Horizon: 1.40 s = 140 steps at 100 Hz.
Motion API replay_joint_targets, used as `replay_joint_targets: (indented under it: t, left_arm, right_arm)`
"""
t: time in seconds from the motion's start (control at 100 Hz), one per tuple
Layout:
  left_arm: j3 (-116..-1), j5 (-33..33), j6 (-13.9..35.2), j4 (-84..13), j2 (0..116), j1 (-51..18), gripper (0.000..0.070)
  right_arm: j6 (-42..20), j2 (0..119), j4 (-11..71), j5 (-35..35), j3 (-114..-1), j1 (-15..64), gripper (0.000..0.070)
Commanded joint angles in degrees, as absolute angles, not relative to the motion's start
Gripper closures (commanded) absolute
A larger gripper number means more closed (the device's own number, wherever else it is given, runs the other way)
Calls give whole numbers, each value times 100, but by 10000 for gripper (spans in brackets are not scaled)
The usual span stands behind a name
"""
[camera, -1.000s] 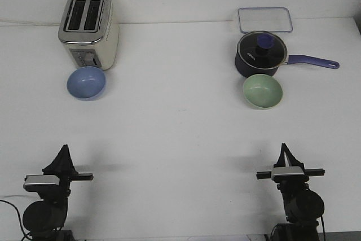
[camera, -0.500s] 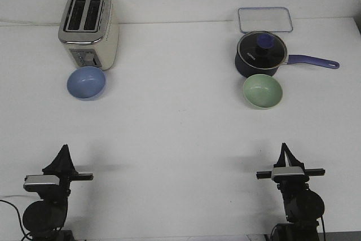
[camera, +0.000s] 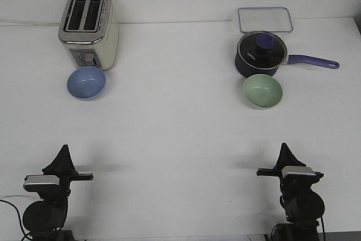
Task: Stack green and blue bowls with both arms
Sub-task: 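Reach the right gripper forward to the rim of the pale green bowl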
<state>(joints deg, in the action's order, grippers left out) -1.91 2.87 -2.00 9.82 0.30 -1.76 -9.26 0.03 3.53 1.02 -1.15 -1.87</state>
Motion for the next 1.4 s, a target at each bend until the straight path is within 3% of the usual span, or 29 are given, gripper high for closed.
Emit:
replay_joint_targets:
  t: [0.0, 0.15, 0.3, 0.35, 0.43, 0.47, 0.73, 1.24, 1.39]
  left_arm:
    - [-80, 303, -172, 1041, 25, -178, 685]
    - [-80, 303, -172, 1041, 25, -178, 685]
    - [-80, 303, -172, 1041, 25, -178, 685]
    - [-80, 303, -172, 1041, 25, -178, 685]
    - [-80, 305, -172, 1041, 25, -178, 685]
    - [-80, 305, -172, 1041, 25, -178, 685]
    - [-80, 303, -172, 1041, 25, -178, 685]
    - [-80, 303, -172, 1041, 25, -178, 685]
    - [-80, 303, -172, 1039, 25, -178, 685]
  right_arm:
    - [-1859, 16, 451, 89, -395, -185, 700]
    - [-1870, 510, 1105, 152, -1428, -191, 700]
    - [-1741, 1929, 2091, 119, -2928, -189, 691]
    - [-1573, 2539, 2416, 27, -3481, -191, 543]
    - [-1472, 3367, 2812, -5, -4222, -191, 136]
    - [-1437, 3791, 2991, -8, -4571, -193, 54]
    - [-948, 6320, 3634, -25, -6351, -237, 59]
    - [-674, 10182, 3640, -54, -8265, -749, 62]
    - [-617, 10722, 3607, -193, -8477, -827, 145]
